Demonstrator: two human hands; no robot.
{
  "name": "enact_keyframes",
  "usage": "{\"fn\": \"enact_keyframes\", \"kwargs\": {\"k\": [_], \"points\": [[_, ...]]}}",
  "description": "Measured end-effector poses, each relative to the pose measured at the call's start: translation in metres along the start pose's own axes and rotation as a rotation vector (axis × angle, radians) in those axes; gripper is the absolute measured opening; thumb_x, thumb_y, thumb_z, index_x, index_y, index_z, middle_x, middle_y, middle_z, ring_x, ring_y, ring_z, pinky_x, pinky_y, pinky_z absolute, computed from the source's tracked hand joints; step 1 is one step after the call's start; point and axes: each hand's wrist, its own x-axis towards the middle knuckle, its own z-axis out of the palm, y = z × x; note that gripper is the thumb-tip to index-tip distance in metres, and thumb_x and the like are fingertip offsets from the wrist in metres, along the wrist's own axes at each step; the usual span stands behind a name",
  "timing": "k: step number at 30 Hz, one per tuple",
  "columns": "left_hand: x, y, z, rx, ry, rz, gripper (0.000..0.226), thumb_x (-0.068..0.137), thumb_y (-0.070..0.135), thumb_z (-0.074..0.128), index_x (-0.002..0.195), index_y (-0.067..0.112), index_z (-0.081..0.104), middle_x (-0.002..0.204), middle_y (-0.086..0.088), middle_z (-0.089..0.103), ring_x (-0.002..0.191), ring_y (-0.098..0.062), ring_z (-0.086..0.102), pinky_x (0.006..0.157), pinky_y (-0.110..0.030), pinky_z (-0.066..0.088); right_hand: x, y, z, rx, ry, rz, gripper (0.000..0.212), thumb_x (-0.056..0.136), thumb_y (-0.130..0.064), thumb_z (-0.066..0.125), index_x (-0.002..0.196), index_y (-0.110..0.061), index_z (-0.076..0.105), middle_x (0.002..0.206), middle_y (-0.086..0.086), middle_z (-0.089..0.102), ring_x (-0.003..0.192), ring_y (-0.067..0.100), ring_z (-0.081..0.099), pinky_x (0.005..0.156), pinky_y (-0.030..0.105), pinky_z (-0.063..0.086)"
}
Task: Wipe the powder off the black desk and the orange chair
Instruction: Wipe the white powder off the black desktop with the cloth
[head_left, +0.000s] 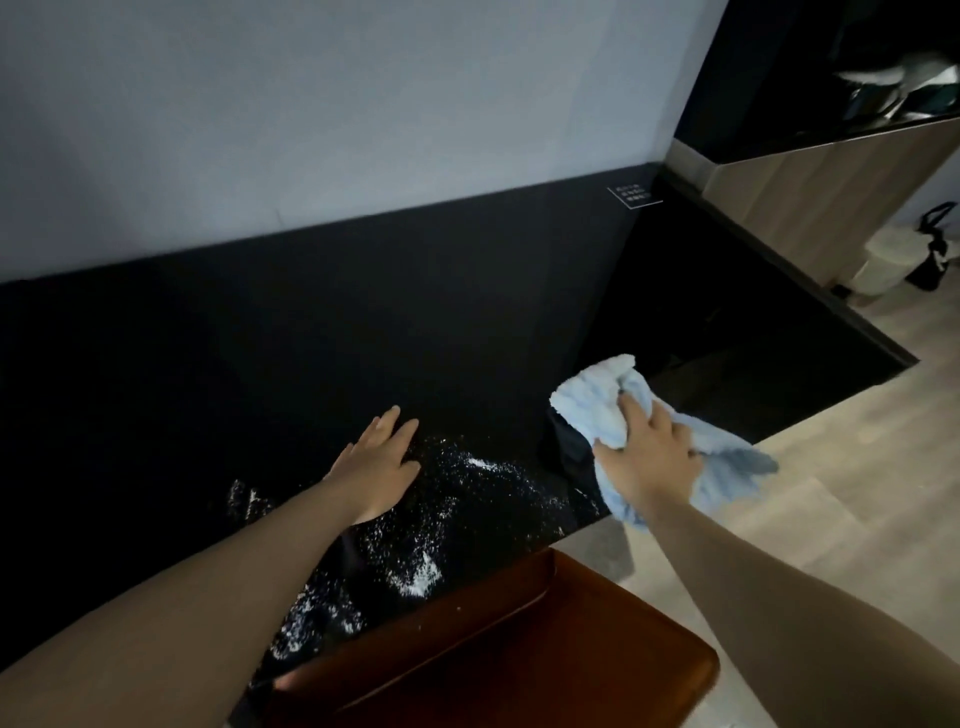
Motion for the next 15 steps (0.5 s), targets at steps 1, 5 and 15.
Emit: {"fn": "enact_keyframes", "kwargs": {"k": [1,5,15], "points": [[-0.006,-0.002,0.004,0.01,0.03,-0.003,0.059,0.103,0.028,0.031,0.152,0.022,0.0,0.158,0.004,-0.019,0.146,-0.016,-0.015,0.12,-0.041,0.001,-0.009,-0.003,0.005,-0.004,0.019,-0.025,0.064,0.088,-0.045,0.052,0.144,-0.032,0.024,0.15,0.006,0.026,0.13,0.036,0.031,0.101,0.048,0.031],[-0.024,-0.008,0.02,-0.036,0.135,-0.068,0.057,0.103,0.028,0.03,0.152,0.022,0.002,0.159,0.002,-0.014,0.146,-0.016,-0.013,0.121,-0.04,0.005,-0.051,-0.036,0.017,0.039,0.016,-0.09,0.065,0.086,-0.047,0.053,0.144,-0.032,0.025,0.145,0.007,0.028,0.124,0.033,0.035,0.095,0.042,0.035],[-0.051,-0.016,0.029,-0.029,0.28,-0.074,0.055,0.102,0.025,0.028,0.152,0.022,0.007,0.16,0.004,-0.008,0.147,-0.015,-0.009,0.12,-0.04,0.008,-0.103,-0.093,0.016,0.653,0.058,-0.26,0.066,0.08,-0.023,0.067,0.141,-0.02,0.041,0.133,0.015,0.04,0.111,0.032,0.049,0.084,0.031,0.044]]}}
